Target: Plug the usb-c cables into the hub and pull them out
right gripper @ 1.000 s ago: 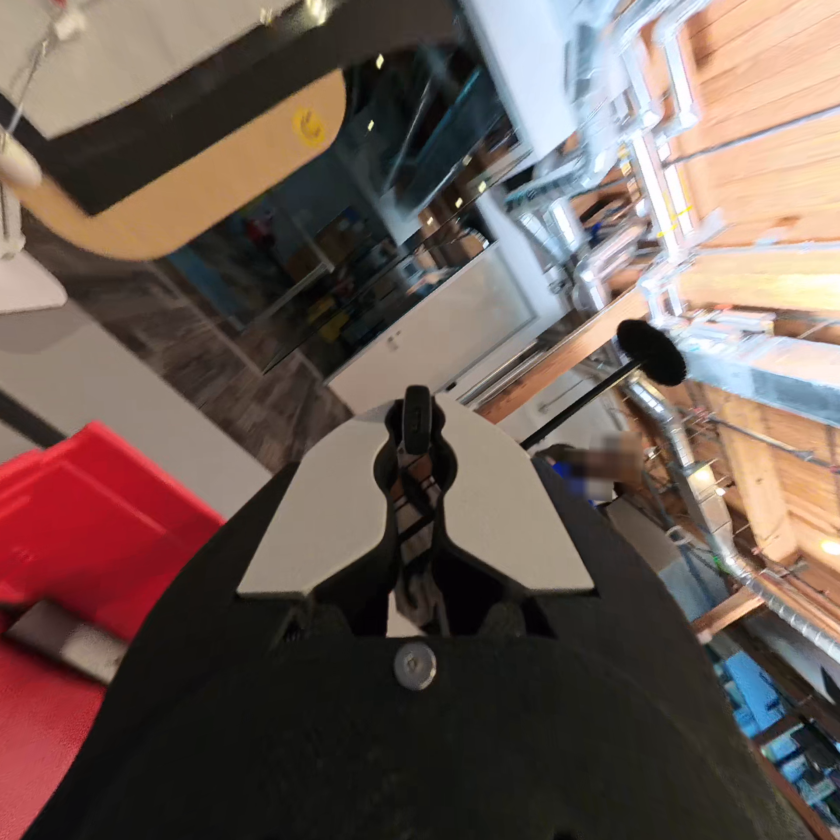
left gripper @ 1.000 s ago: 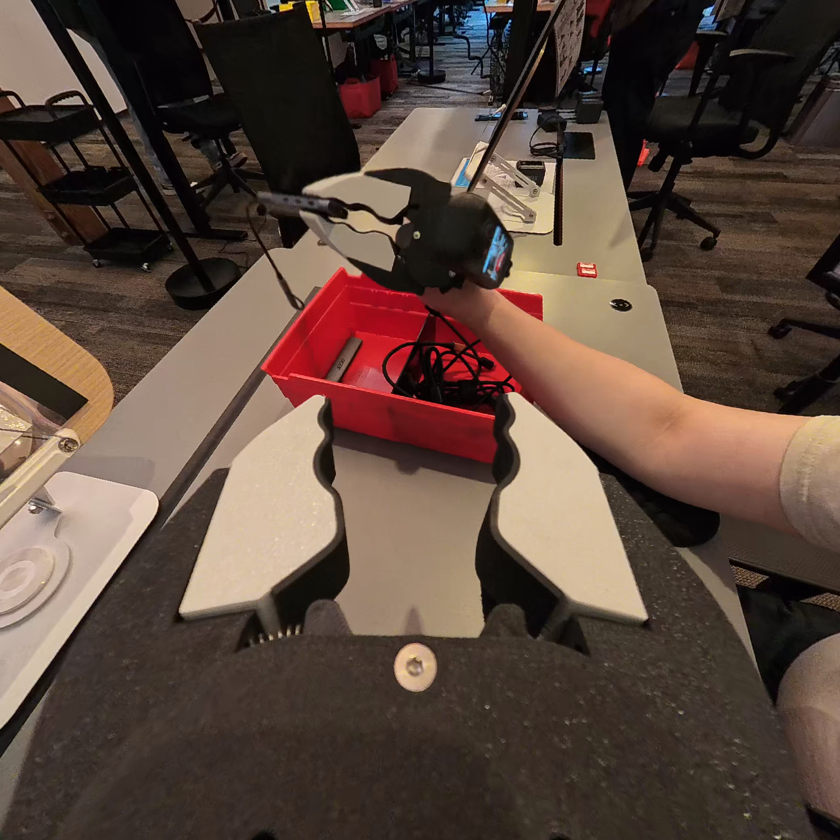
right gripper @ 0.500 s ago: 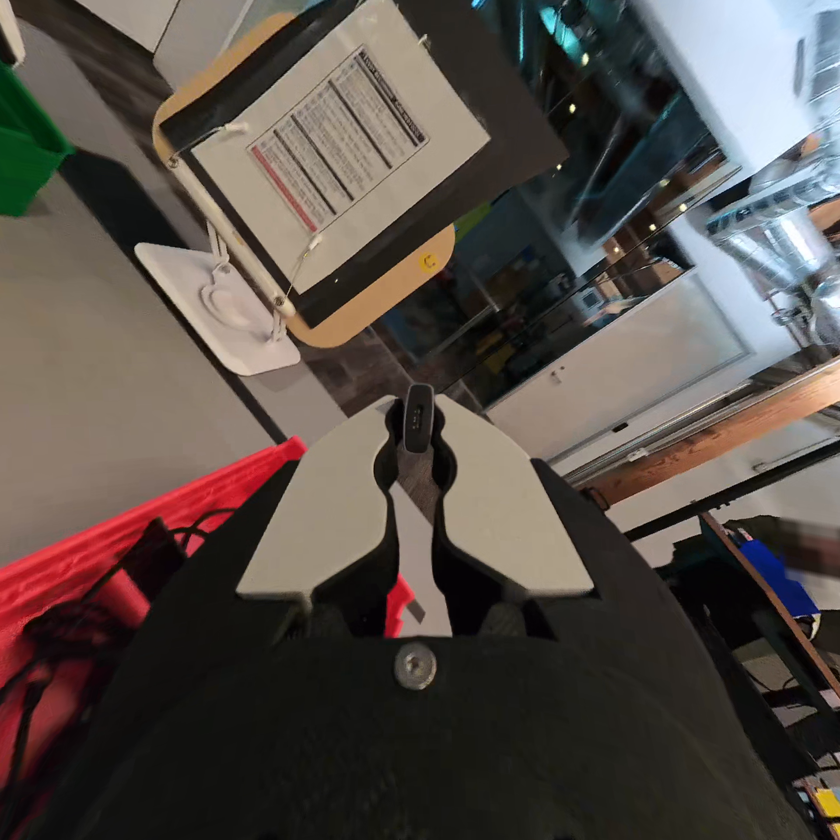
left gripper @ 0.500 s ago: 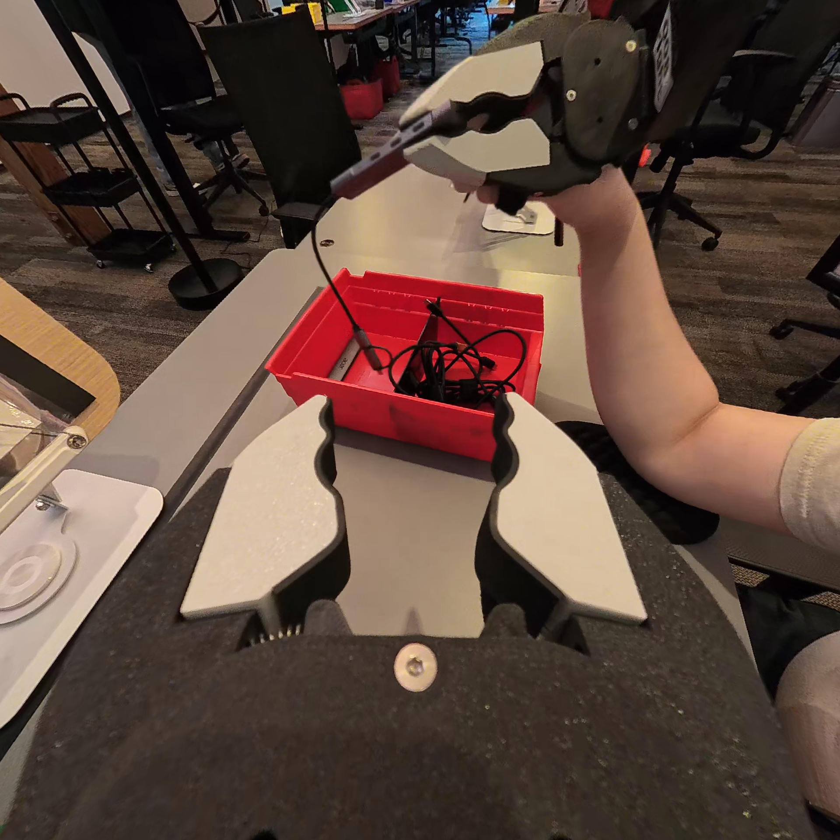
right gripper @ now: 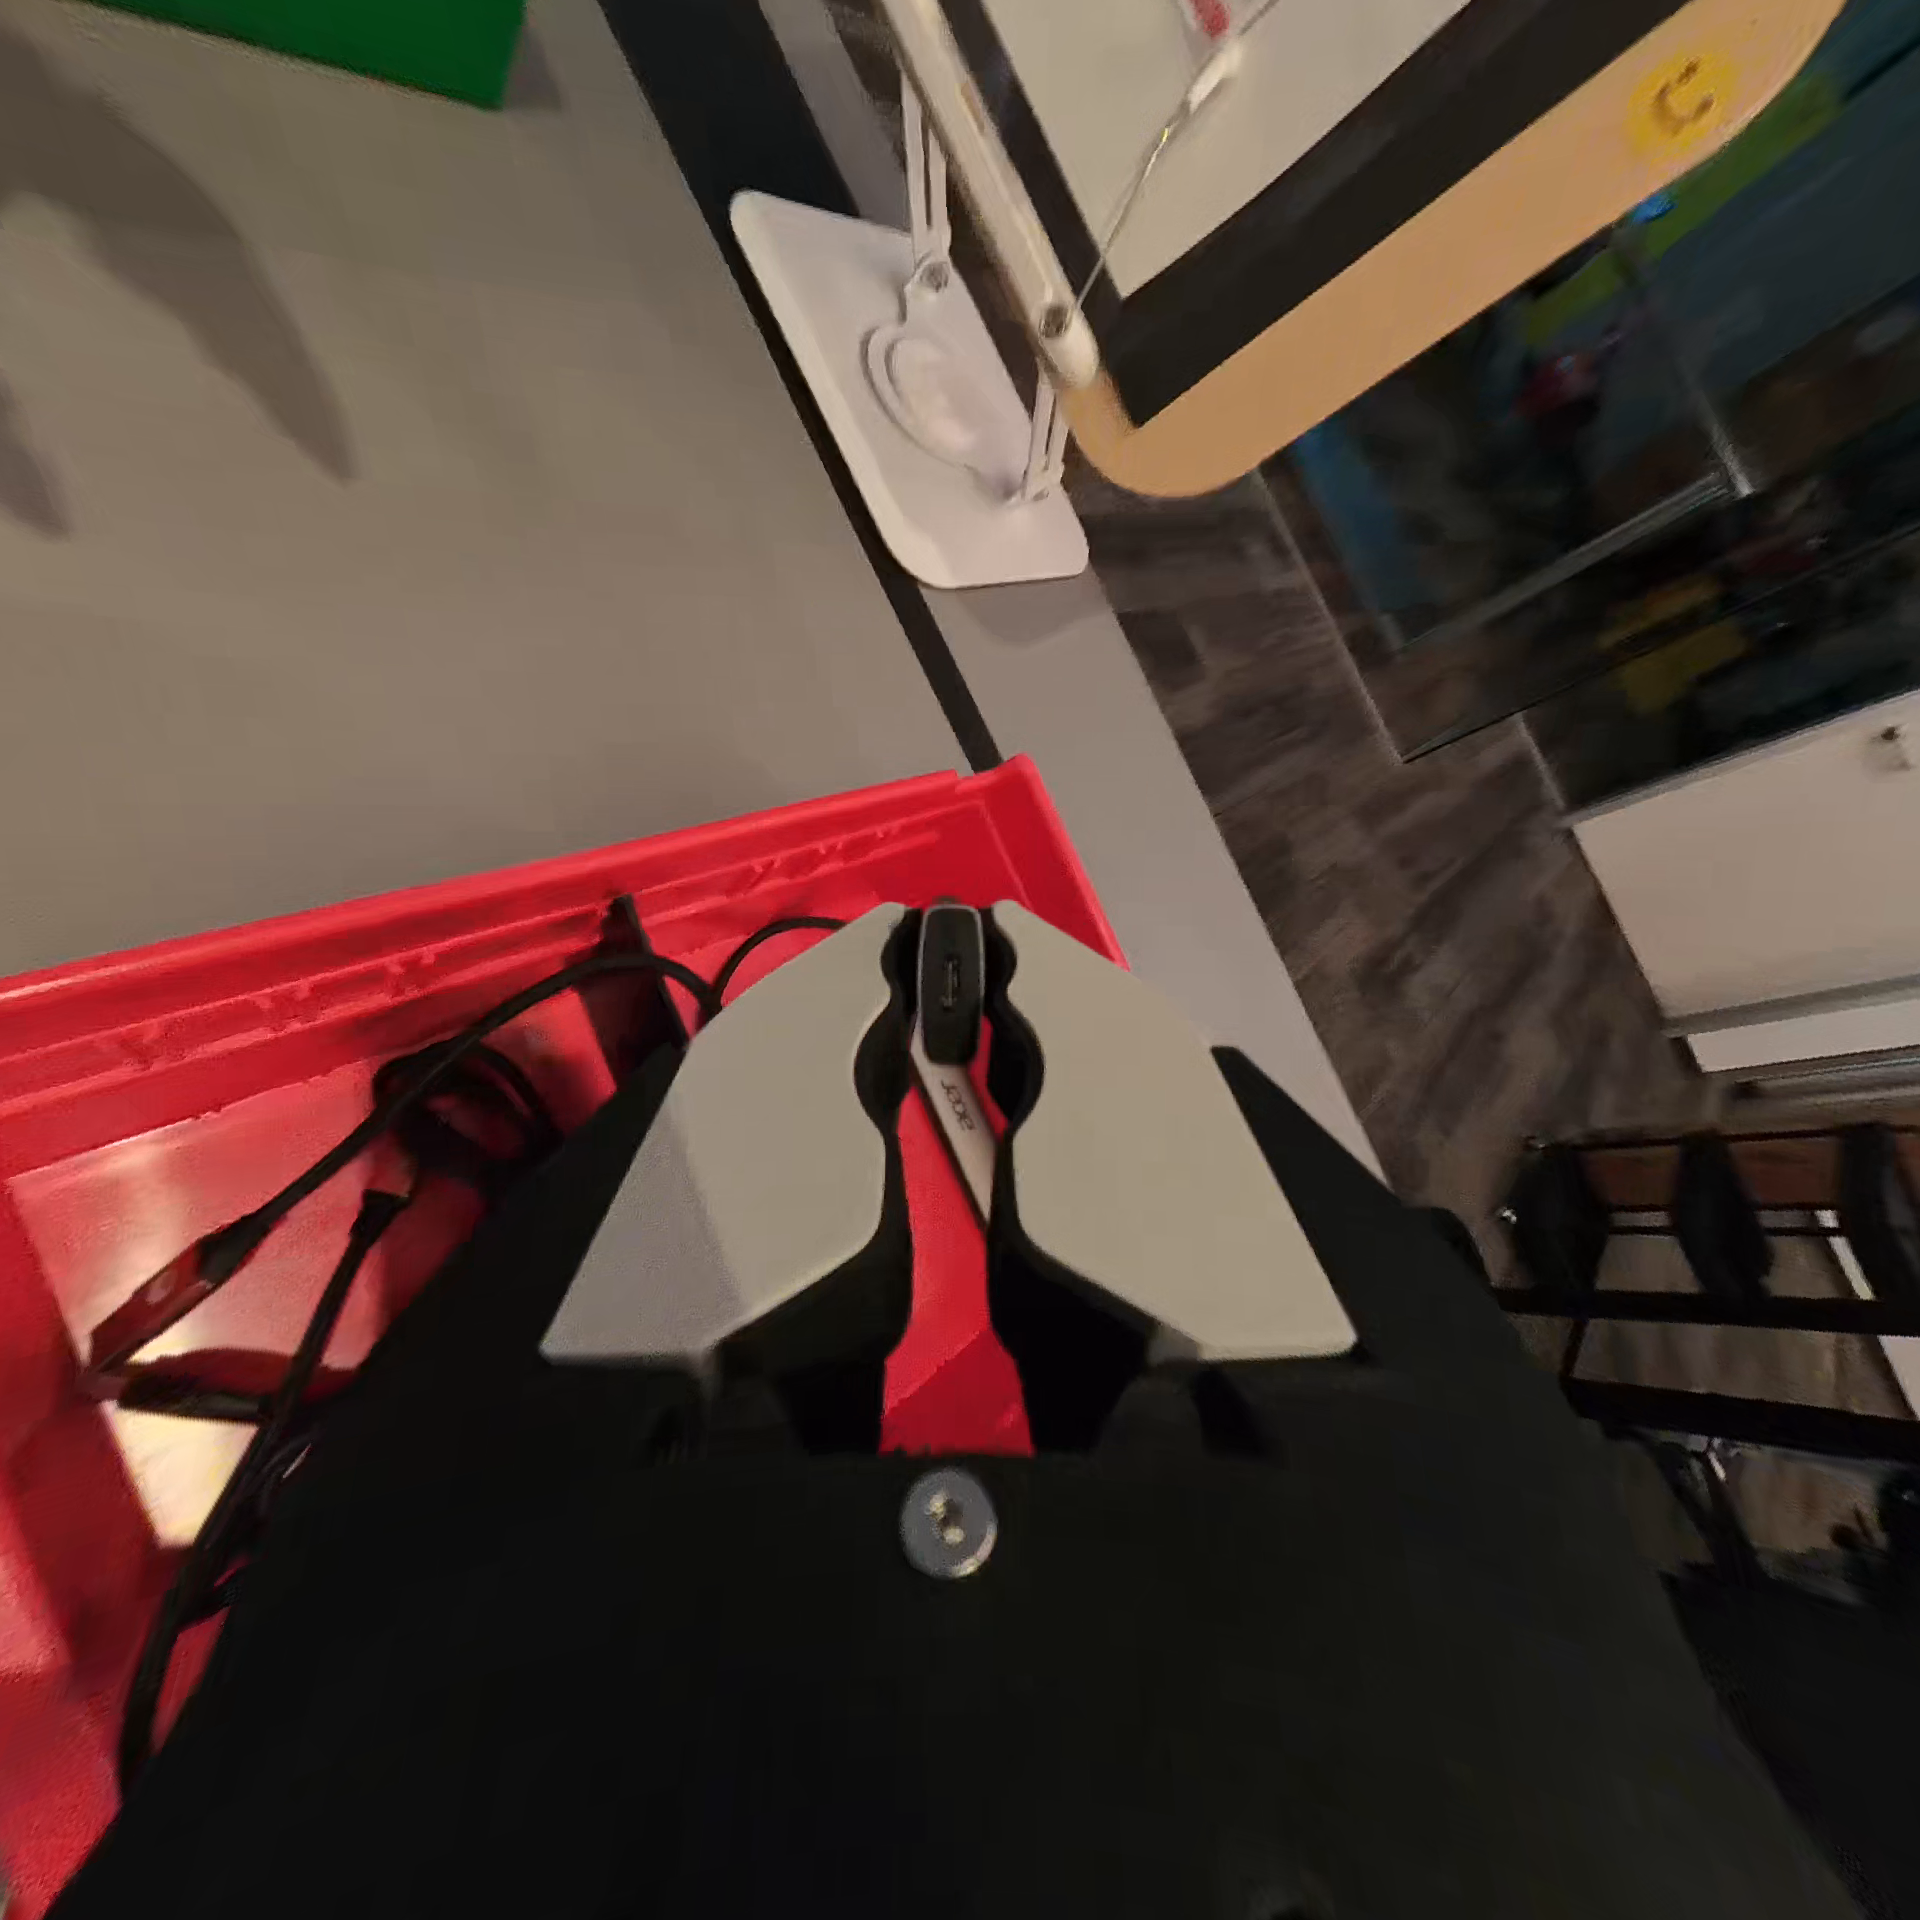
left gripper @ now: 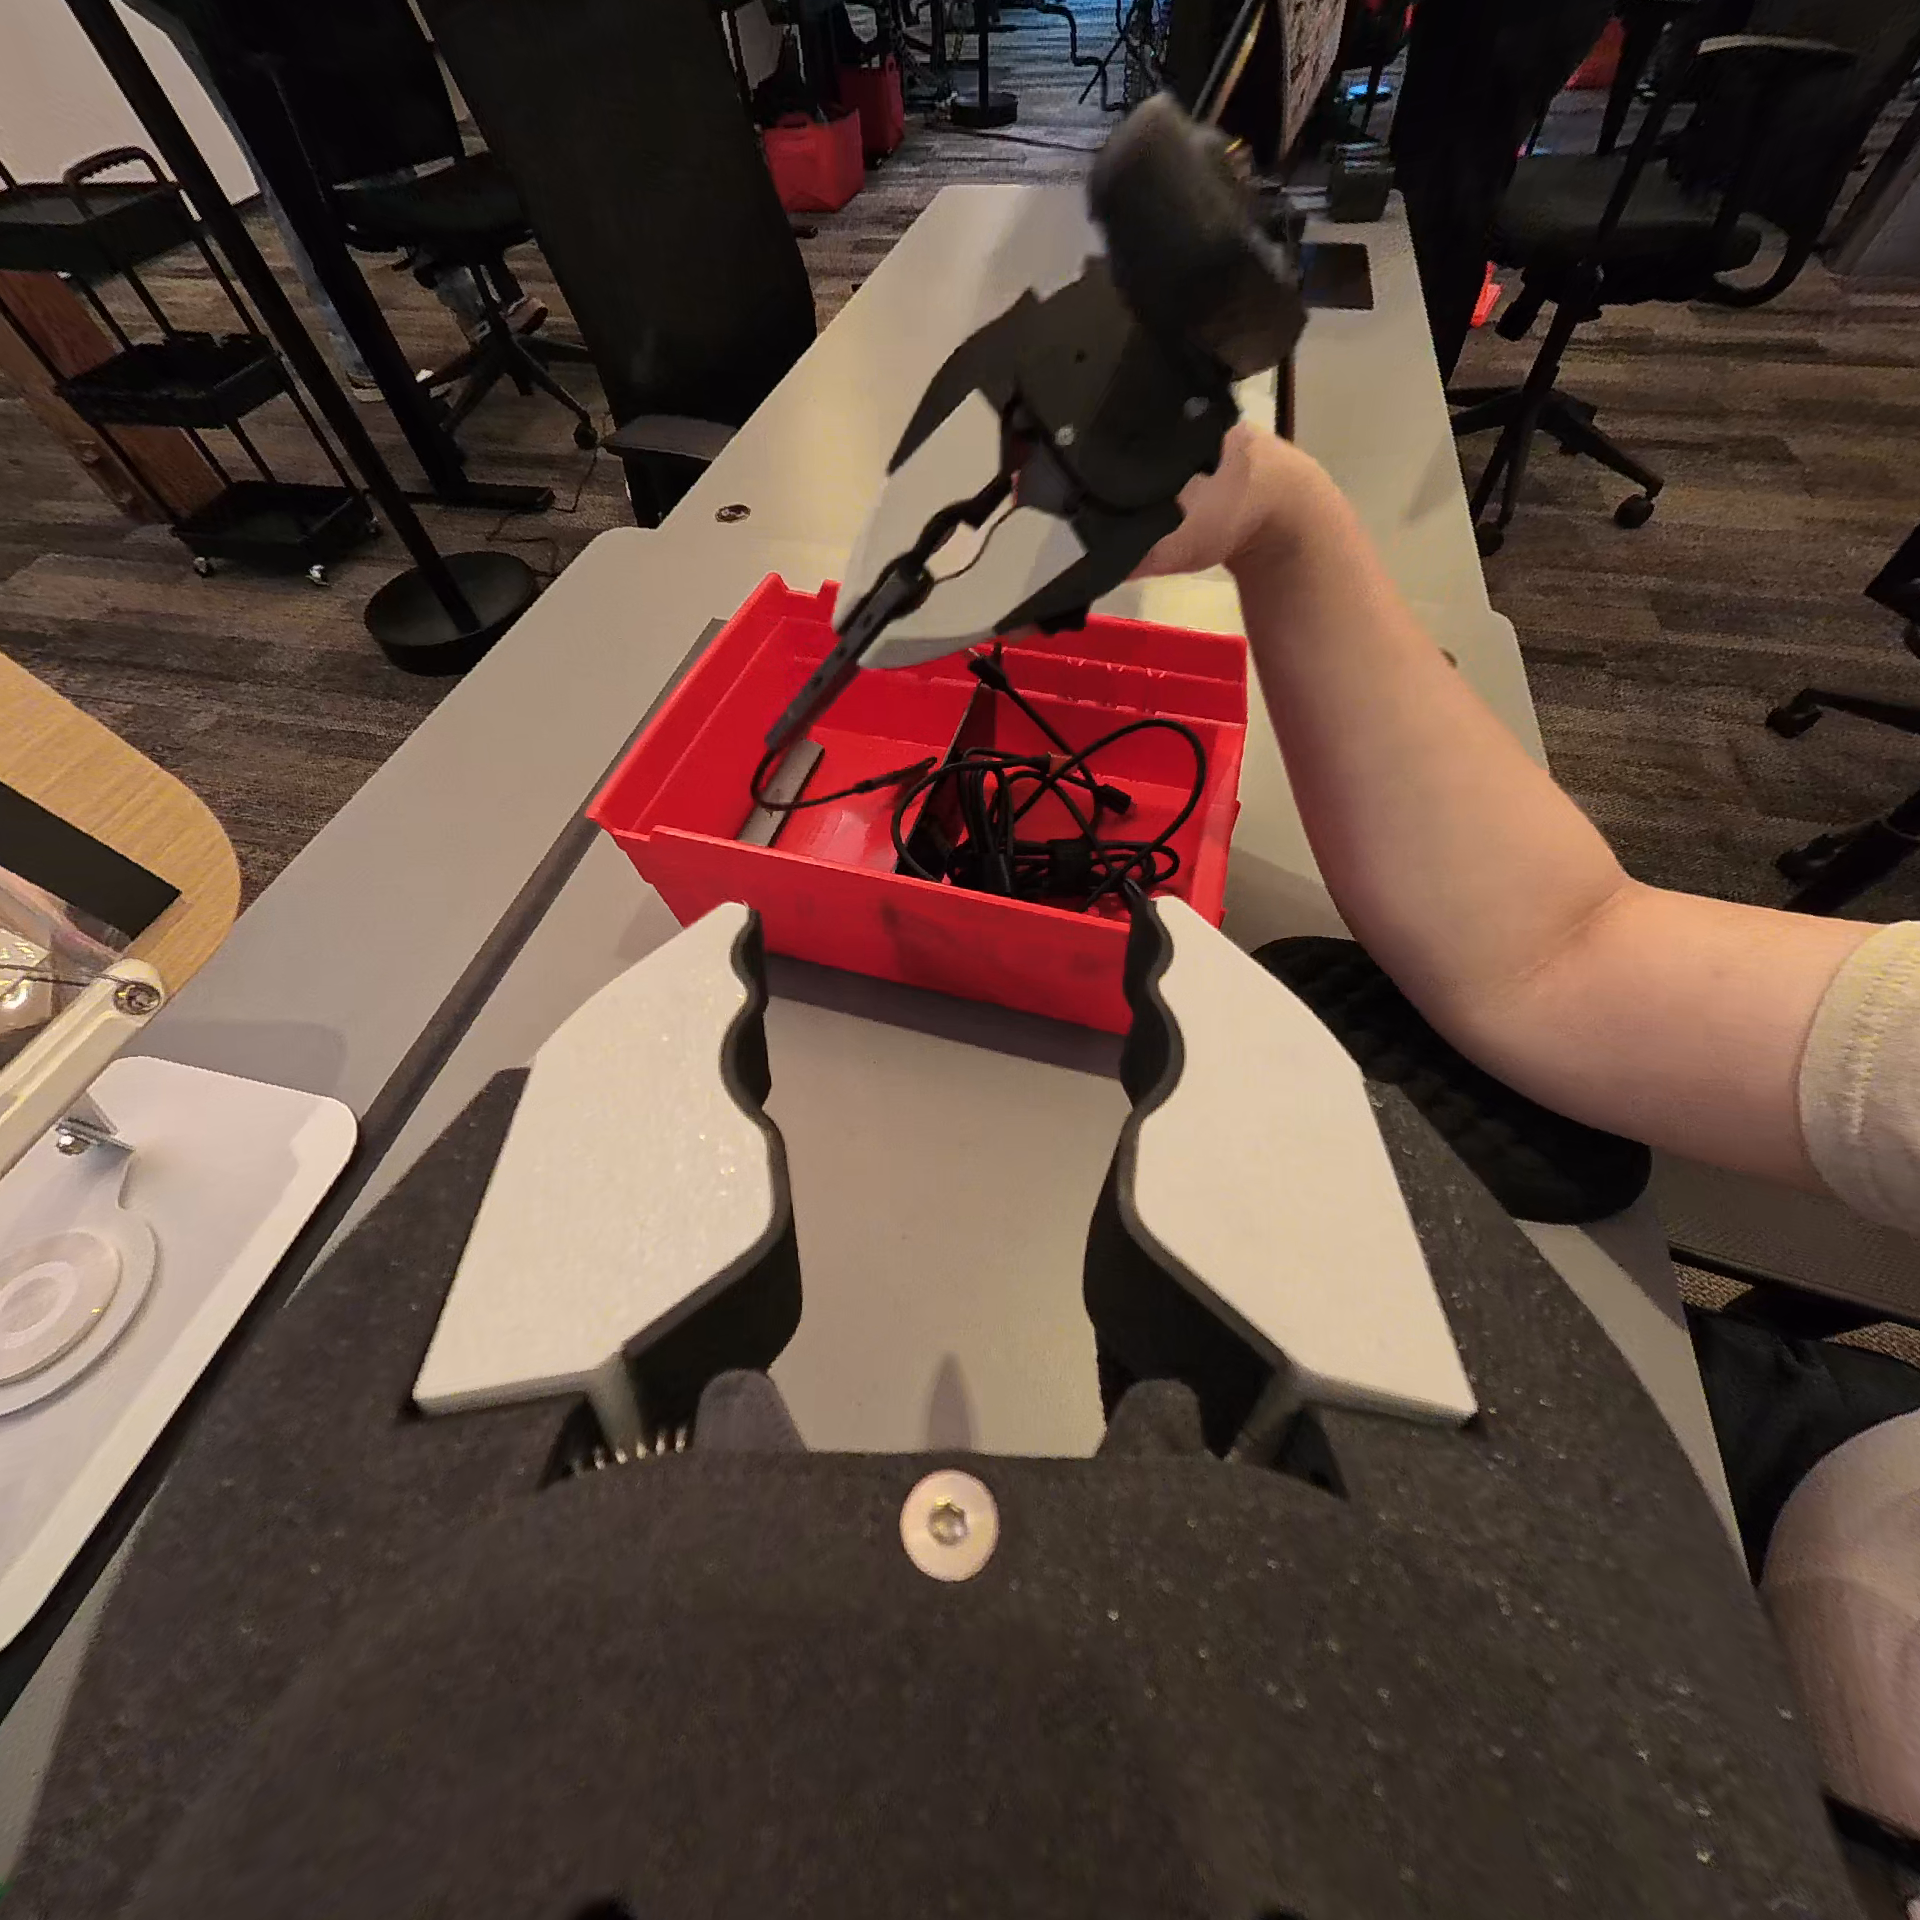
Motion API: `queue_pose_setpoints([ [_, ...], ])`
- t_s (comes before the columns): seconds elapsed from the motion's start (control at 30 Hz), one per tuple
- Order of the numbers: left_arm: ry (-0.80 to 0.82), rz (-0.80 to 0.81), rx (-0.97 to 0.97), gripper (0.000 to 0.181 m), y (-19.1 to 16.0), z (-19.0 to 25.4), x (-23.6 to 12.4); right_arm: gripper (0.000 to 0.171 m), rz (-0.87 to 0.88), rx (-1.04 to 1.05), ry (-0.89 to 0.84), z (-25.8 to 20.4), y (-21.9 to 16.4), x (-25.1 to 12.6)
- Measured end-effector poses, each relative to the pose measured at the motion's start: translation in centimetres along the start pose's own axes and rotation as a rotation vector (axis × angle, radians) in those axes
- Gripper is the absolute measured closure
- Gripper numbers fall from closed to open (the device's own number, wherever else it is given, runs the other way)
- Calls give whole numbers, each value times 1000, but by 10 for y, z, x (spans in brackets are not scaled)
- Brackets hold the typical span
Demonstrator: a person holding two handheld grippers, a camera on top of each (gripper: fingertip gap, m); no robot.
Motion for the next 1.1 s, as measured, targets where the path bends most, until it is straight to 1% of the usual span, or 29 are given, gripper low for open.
queue_pose_setpoints([
  [0.1, -3, -11, 2, 116, -1, 0, 2, 160, -37, 33, 61, -1, -11, 27],
  [0.17, -6, -15, 3, 116, -1, 0, 2, 160, -96, 65, 90, -2, -21, 44],
  [0.23, -5, -12, 2, 116, -1, 0, 1, 160, -193, 111, 70, 1, -36, 59],
  [0.3, -3, -8, 2, 117, -1, -1, 0, 158, -266, 198, 40, 5, -51, 67],
  [0.37, 2, 3, -5, 119, 0, -2, -3, 147, -413, 323, -31, 15, -71, 66],
  [0.4, 3, 15, -11, 120, 1, -2, -6, 144, -491, 371, -58, 19, -80, 63],
  [0.43, 4, 28, -14, 120, 2, -3, -9, 140, -524, 408, -69, 21, -88, 58],
  [0.5, 14, 50, -20, 121, 3, -4, -17, 126, -514, 467, -95, 24, -95, 46],
  [0.6, 37, 74, -34, 121, 3, -8, -30, 125, -551, 526, -213, 34, -100, 12],
  [0.67, 53, 89, -47, 121, 3, -11, -39, 126, -540, 580, -291, 39, -98, -14],
  [0.77, 91, 108, -63, 121, 1, -16, -55, 129, -534, 701, -349, 41, -99, -41],
  [0.8, 113, 109, -71, 121, 0, -18, -61, 129, -534, 737, -349, 40, -101, -46],
  [0.87, 198, 100, -91, 120, -4, -24, -78, 129, -543, 804, -294, 35, -109, -47],
  [0.97, 427, 78, -154, 119, -19, -40, -117, 130, -613, 898, -166, 24, -126, -37],
  [1.0, 505, 73, -193, 119, -26, -45, -133, 132, -656, 936, -116, 19, -132, -33],
  [1.03, 569, 64, -254, 119, -35, -49, -150, 140, -694, 975, -50, 14, -136, -29],
  [1.1, 648, 57, -421, 118, -58, -52, -184, 142, -713, 1041, 47, 6, -142, -22],
])
Point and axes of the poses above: each gripper's, where its closed fingertips meet, x out along the fingers, y out of its top, z = x × y across the jaws, the point moved 8 cm from there along -x, back along the fingers, and after that the axes turned 6 degrees about -z, right-handed, at the moved point
